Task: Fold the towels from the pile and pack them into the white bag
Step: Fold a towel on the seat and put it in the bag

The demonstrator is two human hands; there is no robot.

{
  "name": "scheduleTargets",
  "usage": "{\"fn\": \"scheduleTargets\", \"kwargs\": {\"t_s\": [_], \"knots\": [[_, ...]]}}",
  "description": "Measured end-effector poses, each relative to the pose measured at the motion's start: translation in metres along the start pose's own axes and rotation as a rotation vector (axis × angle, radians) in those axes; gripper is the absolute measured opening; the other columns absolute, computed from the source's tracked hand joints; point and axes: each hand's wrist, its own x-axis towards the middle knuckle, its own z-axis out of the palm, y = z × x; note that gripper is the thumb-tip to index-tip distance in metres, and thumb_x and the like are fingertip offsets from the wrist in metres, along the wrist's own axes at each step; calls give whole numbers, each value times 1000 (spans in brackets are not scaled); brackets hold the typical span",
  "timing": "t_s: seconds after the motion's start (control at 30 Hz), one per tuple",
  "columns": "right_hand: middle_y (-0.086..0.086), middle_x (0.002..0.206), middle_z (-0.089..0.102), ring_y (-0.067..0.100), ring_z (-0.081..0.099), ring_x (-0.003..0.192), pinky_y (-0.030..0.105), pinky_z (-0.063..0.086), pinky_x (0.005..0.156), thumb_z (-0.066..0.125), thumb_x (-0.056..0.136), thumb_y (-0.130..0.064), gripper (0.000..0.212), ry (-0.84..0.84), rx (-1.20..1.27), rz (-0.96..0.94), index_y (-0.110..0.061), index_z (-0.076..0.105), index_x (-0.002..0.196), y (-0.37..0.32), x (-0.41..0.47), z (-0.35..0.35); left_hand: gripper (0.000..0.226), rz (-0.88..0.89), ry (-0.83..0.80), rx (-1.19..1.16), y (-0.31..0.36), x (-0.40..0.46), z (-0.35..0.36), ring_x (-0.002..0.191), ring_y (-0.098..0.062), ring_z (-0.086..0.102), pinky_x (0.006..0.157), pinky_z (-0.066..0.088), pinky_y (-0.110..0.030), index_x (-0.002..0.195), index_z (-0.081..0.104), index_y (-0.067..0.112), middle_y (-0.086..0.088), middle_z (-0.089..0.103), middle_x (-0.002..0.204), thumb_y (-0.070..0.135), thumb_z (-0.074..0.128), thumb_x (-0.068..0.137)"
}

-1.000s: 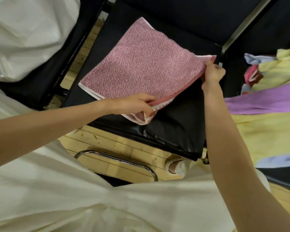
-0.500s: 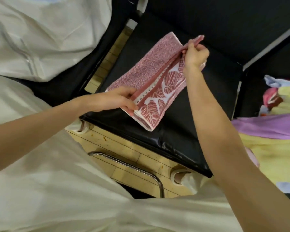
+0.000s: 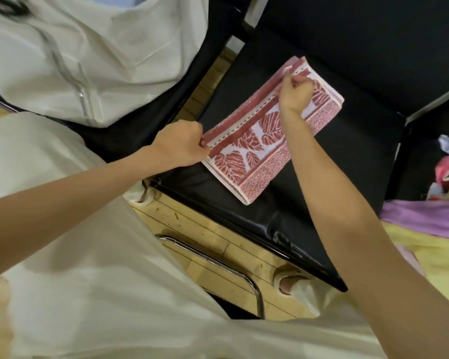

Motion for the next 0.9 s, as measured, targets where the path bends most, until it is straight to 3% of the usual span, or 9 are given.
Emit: {"fn": "scheduleTargets", "kwargs": {"t_s": [0.07,0.13,0.23,0.3,0.37,0.53,0.73,0.83,0.9], "knots": [[3,95,62,12,61,87,26,53,83,55,94,-16,5,-64,-12,-60,-12,53,92,11,-23,-12,25,33,94,118,0,-3,3,85,-32,59,62,42,-35,93,51,7,-11,56,89,30,59,88],[4,100,62,12,62,90,25,54,81,56,93,-13,9,-163,-49,-115,-10,54,101,24,-53,-30,30,196,165,133,-2,-4,4,95,-33,56,71,45,-40,106,52,5,-16,54,105,26,62,87],[5,98,64,10,61,88,21,51,80,60,89,-9,9,-325,-189,-245,-10,59,98,45,-98,-60,27,524,110,104,-3,-6,3,106,-28,54,86,49,-39,113,58,5,-13,54,117,16,61,88],[3,95,63,5,58,78,18,49,73,63,85,-9,8,-457,-329,-353,-14,62,92,58,-123,-79,22,597,30,123,-3,-6,4,108,-24,56,90,48,-35,110,61,5,-10,57,119,13,59,89],[0,96,59,2,56,75,14,45,70,68,83,-16,8,-580,-464,-393,-16,63,89,64,-144,-96,23,598,-27,150,-6,-7,7,108,-23,57,91,48,-33,112,61,6,-9,60,118,12,56,90],[4,110,58,19,53,103,30,47,87,68,76,-21,35,-799,-746,-539,-9,65,108,68,-174,-117,29,570,-82,171,-12,-4,7,110,-22,58,92,47,-31,116,62,8,-6,59,123,6,57,88],[10,106,53,27,53,96,35,48,70,58,80,-14,27,-741,-1034,-647,-5,58,105,66,-176,-101,31,556,-114,201,-9,-2,6,110,-24,58,94,47,-34,116,63,6,-8,61,120,10,62,86],[14,97,55,30,55,88,33,38,63,50,83,-2,6,-711,-1016,-659,-5,52,87,65,-174,-99,46,567,-68,186,-8,-6,9,109,-23,60,92,50,-35,124,59,8,-8,62,121,29,70,84],[13,87,54,30,55,84,31,36,62,47,84,0,8,-697,-960,-624,-6,47,80,66,-171,-102,59,560,-53,200,-6,-9,12,110,-22,59,92,50,-36,129,54,11,-6,60,125,41,71,81]]}}
